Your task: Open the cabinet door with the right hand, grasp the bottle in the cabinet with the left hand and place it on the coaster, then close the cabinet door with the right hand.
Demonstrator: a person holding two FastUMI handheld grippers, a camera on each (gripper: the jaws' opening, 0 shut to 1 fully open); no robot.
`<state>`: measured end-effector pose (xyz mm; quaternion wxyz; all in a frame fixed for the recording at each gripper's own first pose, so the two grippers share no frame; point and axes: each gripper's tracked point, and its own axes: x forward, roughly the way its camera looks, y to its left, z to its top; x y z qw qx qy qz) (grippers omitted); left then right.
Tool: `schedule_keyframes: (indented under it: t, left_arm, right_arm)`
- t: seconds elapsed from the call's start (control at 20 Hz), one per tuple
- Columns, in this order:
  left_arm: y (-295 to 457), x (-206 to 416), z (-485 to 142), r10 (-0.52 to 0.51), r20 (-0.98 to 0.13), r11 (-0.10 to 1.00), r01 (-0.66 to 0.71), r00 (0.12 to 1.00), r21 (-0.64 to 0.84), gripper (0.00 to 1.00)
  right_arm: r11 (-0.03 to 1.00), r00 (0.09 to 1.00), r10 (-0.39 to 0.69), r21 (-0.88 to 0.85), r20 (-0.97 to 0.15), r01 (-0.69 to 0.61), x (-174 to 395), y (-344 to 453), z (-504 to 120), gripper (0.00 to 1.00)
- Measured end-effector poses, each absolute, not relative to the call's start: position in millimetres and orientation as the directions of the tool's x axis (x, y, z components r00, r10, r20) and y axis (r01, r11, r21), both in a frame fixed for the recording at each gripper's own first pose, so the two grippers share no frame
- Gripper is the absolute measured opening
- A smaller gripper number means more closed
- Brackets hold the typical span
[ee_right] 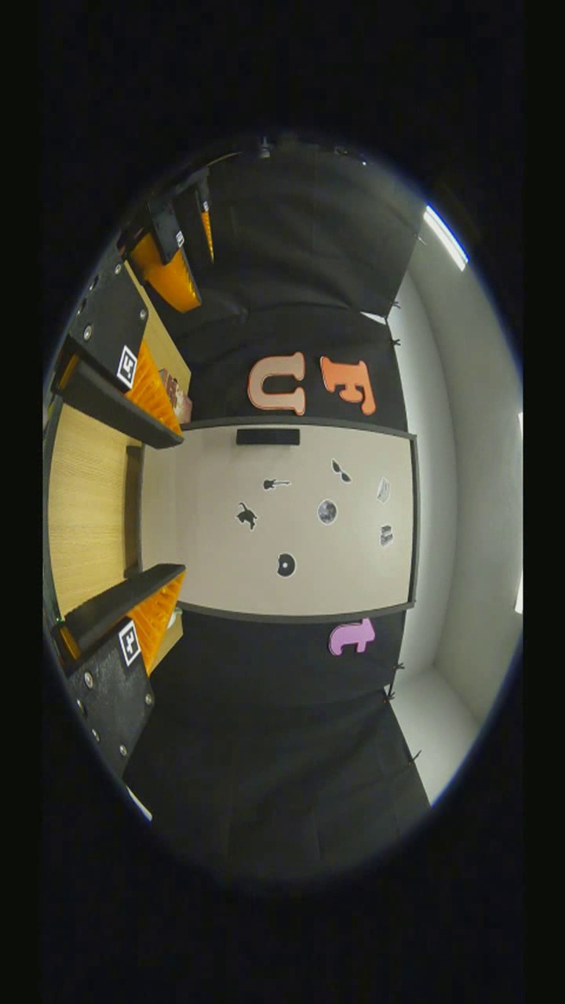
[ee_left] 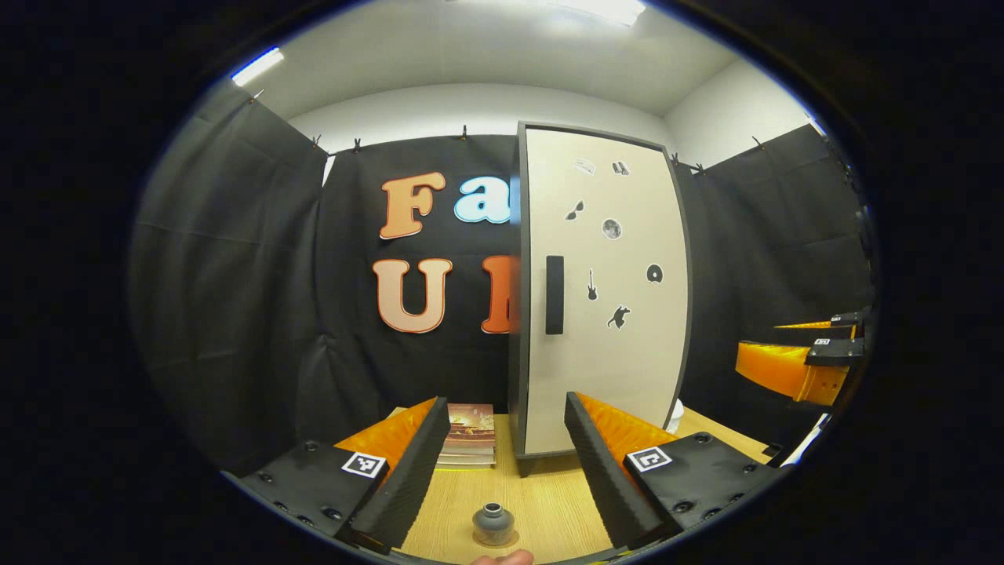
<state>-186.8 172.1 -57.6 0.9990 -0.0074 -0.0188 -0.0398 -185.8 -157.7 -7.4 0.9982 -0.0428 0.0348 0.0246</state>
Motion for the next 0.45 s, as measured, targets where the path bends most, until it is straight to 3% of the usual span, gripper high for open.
schedule_keyframes:
  t: [0.2,0.3,0.45]
  left_arm:
    - [170.4,-205.5,-59.3,-0.065,0.024,0.998,0.065,0.998,-0.016,0.99]
    - [172.4,-213.0,-60.7,-0.057,0.021,0.998,0.057,0.998,-0.013,0.96]
    - [176.1,-218.3,-59.8,-0.046,0.021,0.999,0.046,0.999,-0.003,0.99]
  right_arm:
    - [0.998,0.996,0.048,-0.035,-0.072,-0.05,-208.6,-163.4,-9.9,0.92]
    - [0.999,0.996,0.044,-0.022,-0.078,-0.045,-214.1,-165.8,-13.9,0.89]
    - [0.999,0.996,0.039,-0.016,-0.084,-0.041,-220.2,-168.6,-16.5,0.93]
